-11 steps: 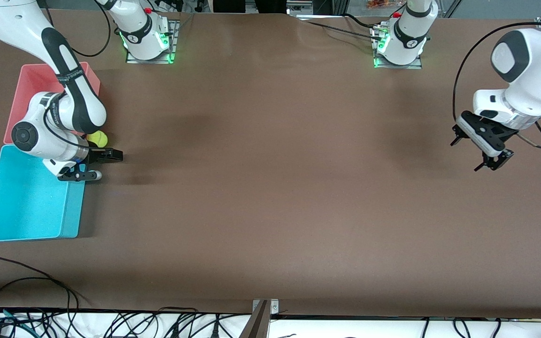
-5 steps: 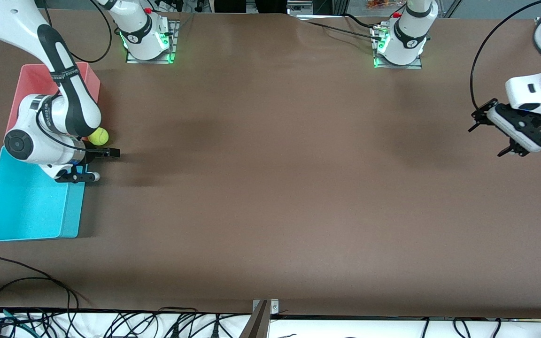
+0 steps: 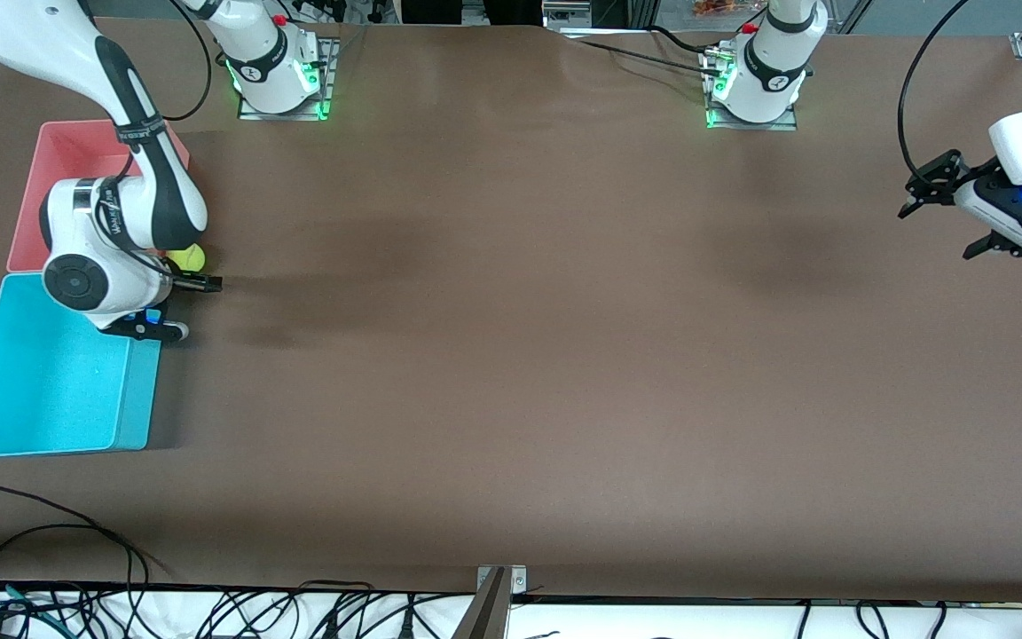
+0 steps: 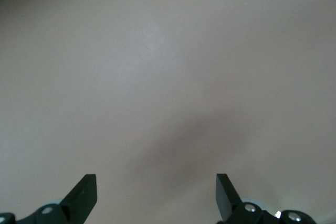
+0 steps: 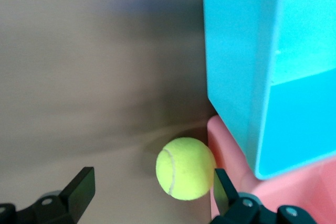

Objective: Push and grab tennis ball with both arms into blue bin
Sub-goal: 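Lower the right gripper over the ball while the left gripper returns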

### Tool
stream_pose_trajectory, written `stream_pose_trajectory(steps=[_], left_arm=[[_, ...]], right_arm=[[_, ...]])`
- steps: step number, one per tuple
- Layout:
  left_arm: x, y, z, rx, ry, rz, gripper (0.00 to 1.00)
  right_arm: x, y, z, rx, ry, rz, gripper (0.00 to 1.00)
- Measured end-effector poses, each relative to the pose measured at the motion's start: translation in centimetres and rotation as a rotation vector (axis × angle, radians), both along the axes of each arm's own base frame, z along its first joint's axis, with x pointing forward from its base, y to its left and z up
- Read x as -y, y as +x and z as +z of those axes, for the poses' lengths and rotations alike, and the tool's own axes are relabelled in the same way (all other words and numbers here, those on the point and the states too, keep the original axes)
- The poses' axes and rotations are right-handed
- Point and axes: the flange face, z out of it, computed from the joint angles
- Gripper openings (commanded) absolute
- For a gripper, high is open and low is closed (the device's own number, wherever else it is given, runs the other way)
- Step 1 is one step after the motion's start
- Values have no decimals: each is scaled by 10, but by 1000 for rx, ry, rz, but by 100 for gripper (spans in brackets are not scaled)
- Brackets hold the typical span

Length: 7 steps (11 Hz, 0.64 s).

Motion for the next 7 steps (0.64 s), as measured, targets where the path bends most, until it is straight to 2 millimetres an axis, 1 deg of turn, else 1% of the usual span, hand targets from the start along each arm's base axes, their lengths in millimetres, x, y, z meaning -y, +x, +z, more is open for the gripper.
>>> stream_pose_trajectory(steps=[1,3,4,5,6,7], left_arm=[[12,-2,17,-18,42,35,100],[47,-10,56,-32,120,83,100],[63,-15,72,-33,154,96,100],[73,-19,84,-30,179,106,100],[77,-22,92,-27,187,136,100],[77,-23,99,-20,187,180,100]], right_arm=[[-1,-3,-2,-3,-28,-29,100],[-1,-12,-11,8,-131,-116,100],[-9,-17,-16,30,-210,-145,100],[-19,-21,-20,48,-259,-167,100],[-26,-24,-23,60,-287,-189,100],[-29,-26,-24,73,-309,-211,100]])
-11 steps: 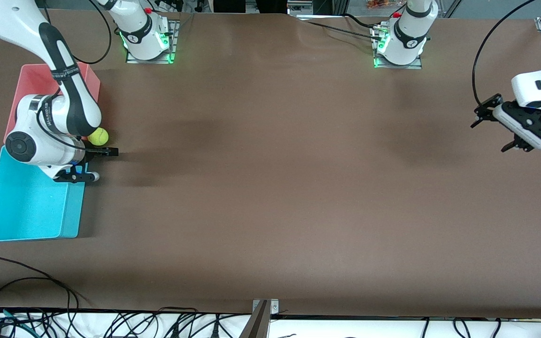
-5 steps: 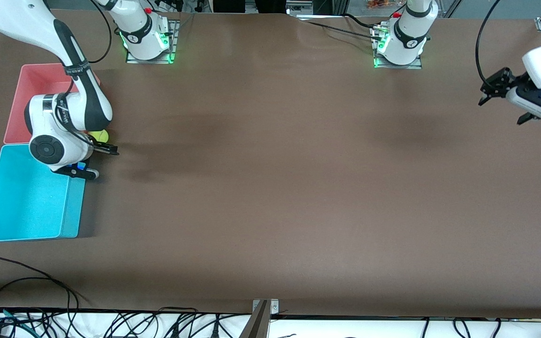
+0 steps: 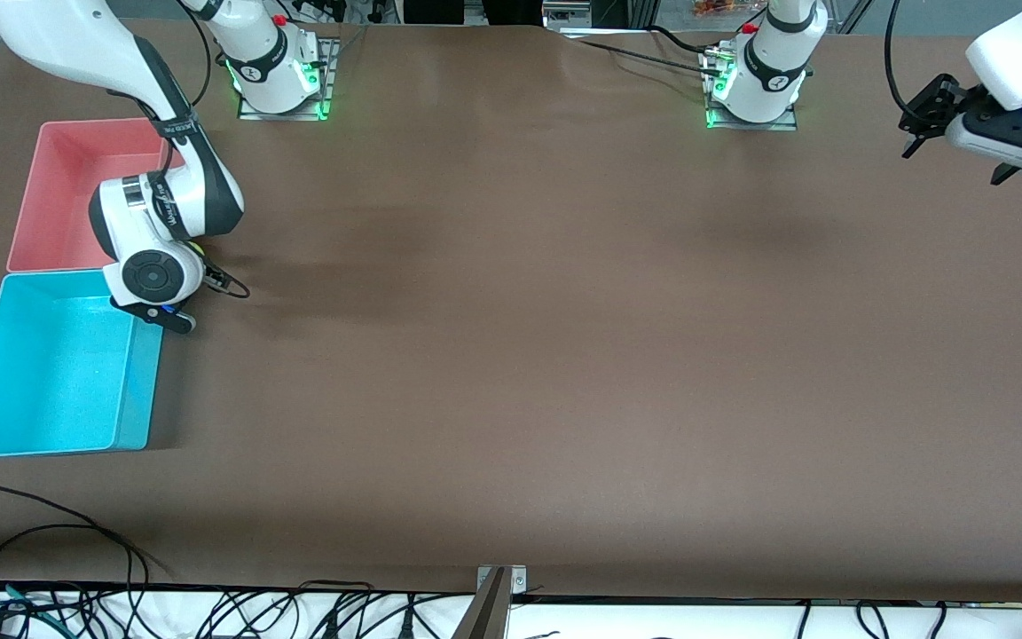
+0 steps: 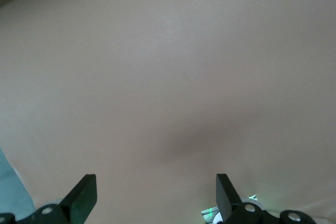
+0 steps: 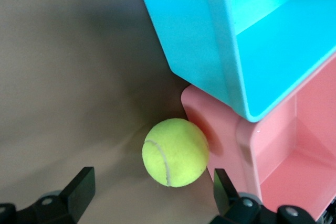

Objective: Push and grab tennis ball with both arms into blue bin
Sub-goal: 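Lower the right gripper over the ball while the left gripper returns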

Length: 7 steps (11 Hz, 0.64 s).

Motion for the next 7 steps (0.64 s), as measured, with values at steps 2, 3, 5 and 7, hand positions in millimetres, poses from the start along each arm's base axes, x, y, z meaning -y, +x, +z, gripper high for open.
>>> stream_pose_trajectory(steps=[2,3,5,7], left_arm=[[-5,5,5,-4,-6,75,100],[-10,12,2,-8,-17,126,100],[-22,20,-5,-25,-58,230,100],[-25,21,-8,-35,-72,260,100]], right_arm=[[3,0,0,13,-25,-13,100],[6,0,0,15,-32,-19,100],[10,-5,-4,21,-49,-56,100],[9,-12,-13,33,-60,-53,100]])
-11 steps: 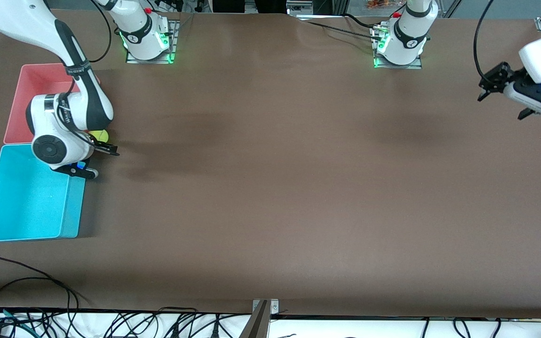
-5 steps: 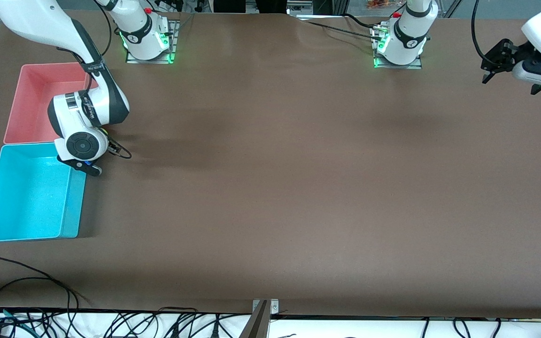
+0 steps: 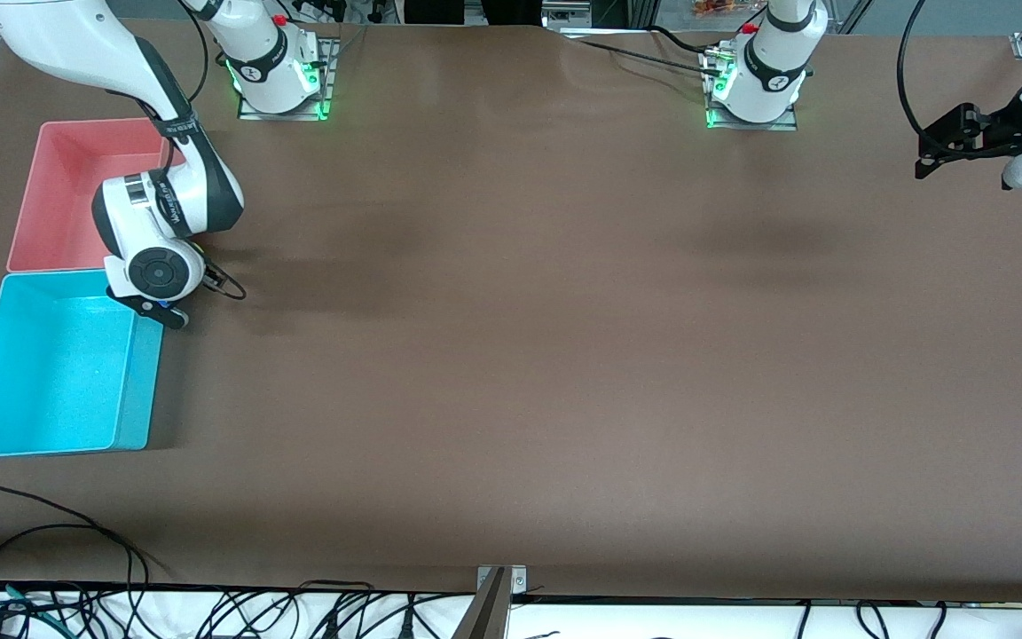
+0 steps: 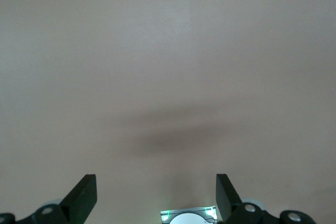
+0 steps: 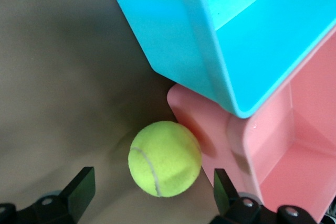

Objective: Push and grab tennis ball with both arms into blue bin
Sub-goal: 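Lower the right gripper over the ball while the left gripper returns, then close the right gripper on the tennis ball and lift it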

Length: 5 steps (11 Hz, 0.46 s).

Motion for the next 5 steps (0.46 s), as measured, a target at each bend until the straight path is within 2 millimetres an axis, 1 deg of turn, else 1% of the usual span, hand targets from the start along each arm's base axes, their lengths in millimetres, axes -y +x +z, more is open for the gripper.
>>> stream_pose_trajectory(steps=[1,2,5], left_arm=[[2,0,-1,-4,1,9,100],[5,-1,-1,-6,4,32,100],[6,0,-3,-12,-9,75,100]], right_arm=[[-1,-3,-4,9,-2,0,92],[-1,-5,-8,16,-11,4,91],[0,-10,-13,19,-21,13,92]])
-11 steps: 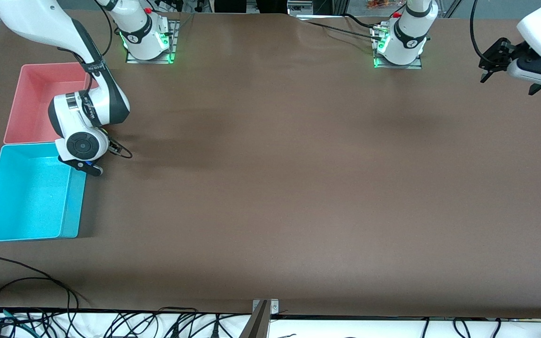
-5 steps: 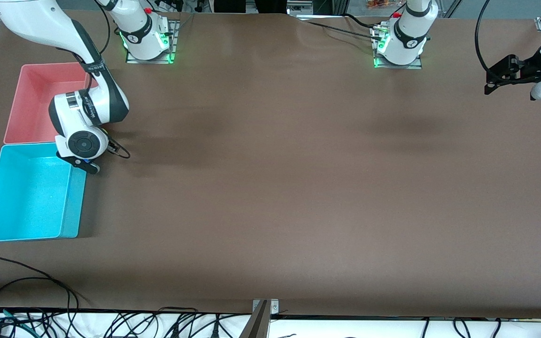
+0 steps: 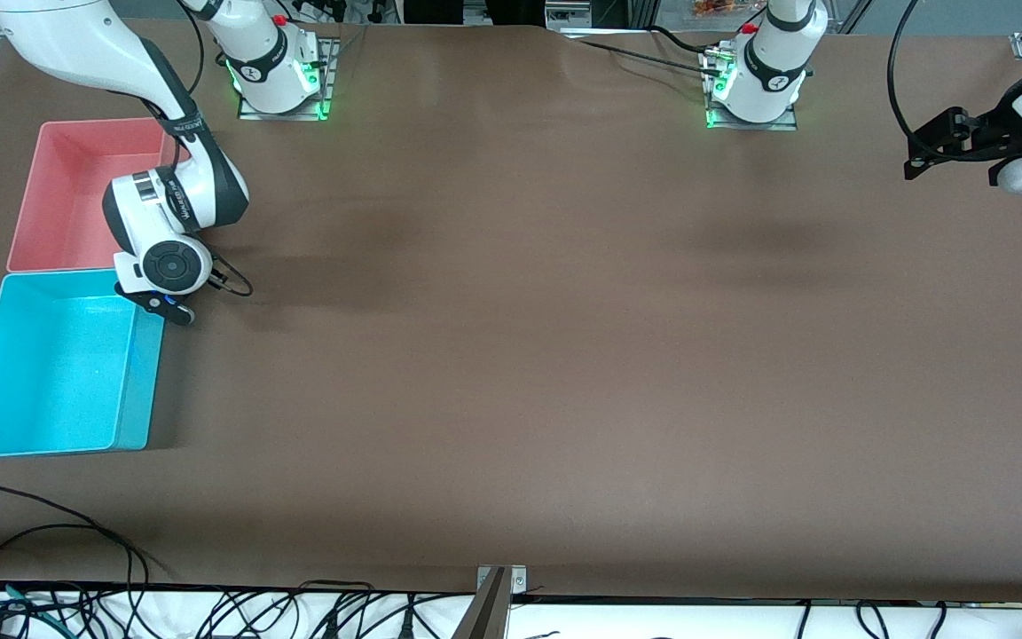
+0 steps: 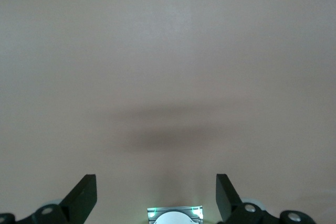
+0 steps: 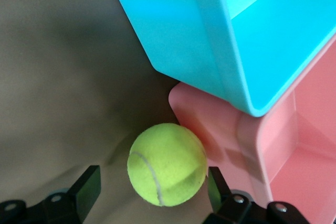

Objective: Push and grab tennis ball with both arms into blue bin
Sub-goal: 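Close the right gripper on the tennis ball and lift it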

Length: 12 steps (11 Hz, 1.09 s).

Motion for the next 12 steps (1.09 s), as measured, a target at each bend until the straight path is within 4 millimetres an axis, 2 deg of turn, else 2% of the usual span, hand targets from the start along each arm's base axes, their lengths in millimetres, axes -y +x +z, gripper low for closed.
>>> stream_pose_trajectory(steps=[3,4,6,7,8,12], left_arm=[[-3,0,0,-2,-2,10,100],[-3,0,0,-1,-2,11,100],[-3,0,0,-1,-2,13,100],[-3,0,0,-2,-2,14,100],[-3,0,-1,-3,-2,14,100],[-8,1,-6,-15,-1,24,100]], right_arm=[[2,-2,-4,-8,-3,-2,92],[3,-3,-6,-11,-8,4,84],[6,-5,-10,-14,-10,8,44],[7,-6,-10,-16,-16,10,34],[9,-5,-7,-11,-25,6,30],[9,-4,-6,-2,-29,-3,30]])
